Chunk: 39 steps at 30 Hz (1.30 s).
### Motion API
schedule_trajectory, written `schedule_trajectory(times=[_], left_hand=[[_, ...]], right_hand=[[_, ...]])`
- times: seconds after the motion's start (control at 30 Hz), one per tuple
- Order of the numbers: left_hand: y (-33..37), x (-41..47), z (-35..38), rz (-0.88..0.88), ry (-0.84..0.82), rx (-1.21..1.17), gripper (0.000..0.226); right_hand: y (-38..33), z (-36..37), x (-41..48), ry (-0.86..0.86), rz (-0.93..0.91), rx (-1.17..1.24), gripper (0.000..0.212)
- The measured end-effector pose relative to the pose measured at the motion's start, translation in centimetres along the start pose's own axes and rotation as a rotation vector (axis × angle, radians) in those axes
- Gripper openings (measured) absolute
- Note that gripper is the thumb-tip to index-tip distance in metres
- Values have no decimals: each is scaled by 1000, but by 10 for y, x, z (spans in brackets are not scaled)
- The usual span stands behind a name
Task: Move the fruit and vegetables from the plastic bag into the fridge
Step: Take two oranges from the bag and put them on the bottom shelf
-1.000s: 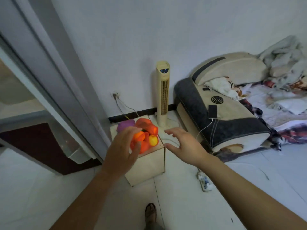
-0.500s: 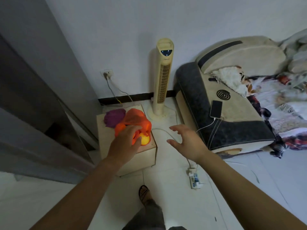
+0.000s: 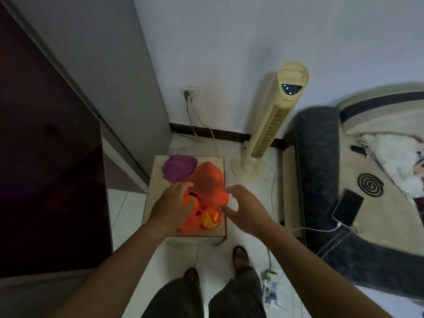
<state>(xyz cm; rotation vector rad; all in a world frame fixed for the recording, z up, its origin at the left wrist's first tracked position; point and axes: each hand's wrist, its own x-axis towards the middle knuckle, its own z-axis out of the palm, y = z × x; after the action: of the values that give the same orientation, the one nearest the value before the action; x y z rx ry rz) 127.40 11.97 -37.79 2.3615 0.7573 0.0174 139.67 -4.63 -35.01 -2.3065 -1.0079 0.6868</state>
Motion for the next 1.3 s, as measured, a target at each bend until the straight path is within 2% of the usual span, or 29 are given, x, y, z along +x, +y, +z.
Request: schedule_trajectory(times=[0.13,0.23,0.33,0.43,0.6,0.83,1.13,1.23,1.3], left_hand=[[-17,7,16,-172,40,-37,42],[-23,10,35,-317,40,-54,41],[-33,23,57,-370,47,-53,40],[-46,42,78,-417,69,-80,41],[-65,62,116,-479,54,-24,46],[-83,59,139,-490,21,96,68],[-101,70,154,-513,-85,147,86],[-106,69,153,-477,-78,172,84],[-107,65,151,-460,-16,143,82]], right_hand=[[15,10,49,-177,-113,3,37],[33,26,80,-307,-153,0,43],[54,42,109,-390,-204,-32,42],[75,61,137,-404,-225,-25,35],[112,104,172,-409,-249,-48,47],[134,132,195,-423,-254,-106,72],[149,157,216,-433,-234,-221,74],[150,157,218,-430,-207,-196,74],[148,154,217,-417,-212,-185,72]])
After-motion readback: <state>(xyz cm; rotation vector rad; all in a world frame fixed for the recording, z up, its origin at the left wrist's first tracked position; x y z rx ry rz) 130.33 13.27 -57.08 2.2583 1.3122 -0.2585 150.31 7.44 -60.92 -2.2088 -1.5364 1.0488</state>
